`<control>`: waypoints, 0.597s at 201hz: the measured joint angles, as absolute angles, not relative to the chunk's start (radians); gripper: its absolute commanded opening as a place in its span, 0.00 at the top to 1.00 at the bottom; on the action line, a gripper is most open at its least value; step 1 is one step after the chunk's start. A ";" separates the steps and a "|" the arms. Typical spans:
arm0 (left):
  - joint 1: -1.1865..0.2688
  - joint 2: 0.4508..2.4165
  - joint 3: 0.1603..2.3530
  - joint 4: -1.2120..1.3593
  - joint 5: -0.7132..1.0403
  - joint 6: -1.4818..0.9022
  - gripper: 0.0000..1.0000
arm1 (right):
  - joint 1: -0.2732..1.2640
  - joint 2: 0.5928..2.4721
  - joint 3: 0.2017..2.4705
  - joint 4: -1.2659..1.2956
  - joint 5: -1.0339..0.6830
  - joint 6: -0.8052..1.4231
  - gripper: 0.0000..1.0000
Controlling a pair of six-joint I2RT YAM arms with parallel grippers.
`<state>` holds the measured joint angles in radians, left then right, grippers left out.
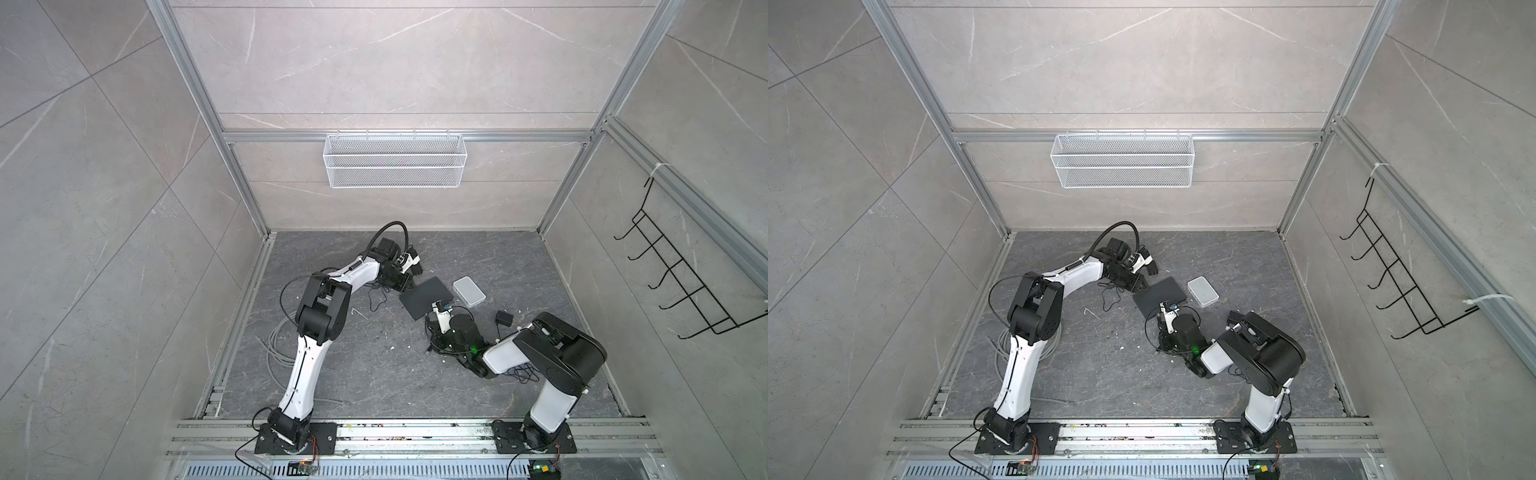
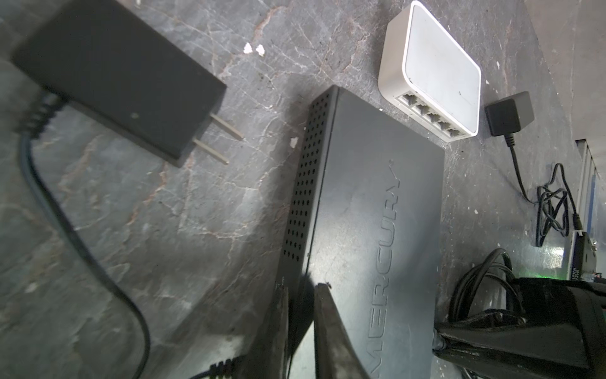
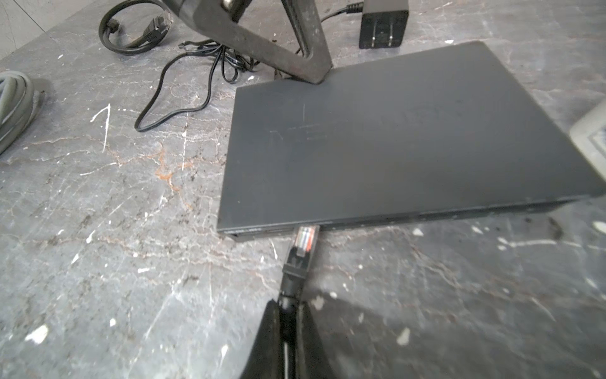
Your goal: Insert the plug into the switch port
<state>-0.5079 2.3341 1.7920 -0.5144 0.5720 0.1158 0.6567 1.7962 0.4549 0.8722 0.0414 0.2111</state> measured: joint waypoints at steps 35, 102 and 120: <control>-0.503 2.334 1.794 -0.521 0.559 0.147 0.83 | 0.656 1.813 0.476 0.872 0.046 0.209 1.00; -0.495 2.336 1.815 -0.557 0.557 0.096 0.76 | 0.635 1.760 0.472 0.786 0.033 0.217 1.00; -0.488 2.336 1.832 -0.593 0.565 0.050 0.71 | 0.620 1.720 0.455 0.749 0.042 0.228 1.00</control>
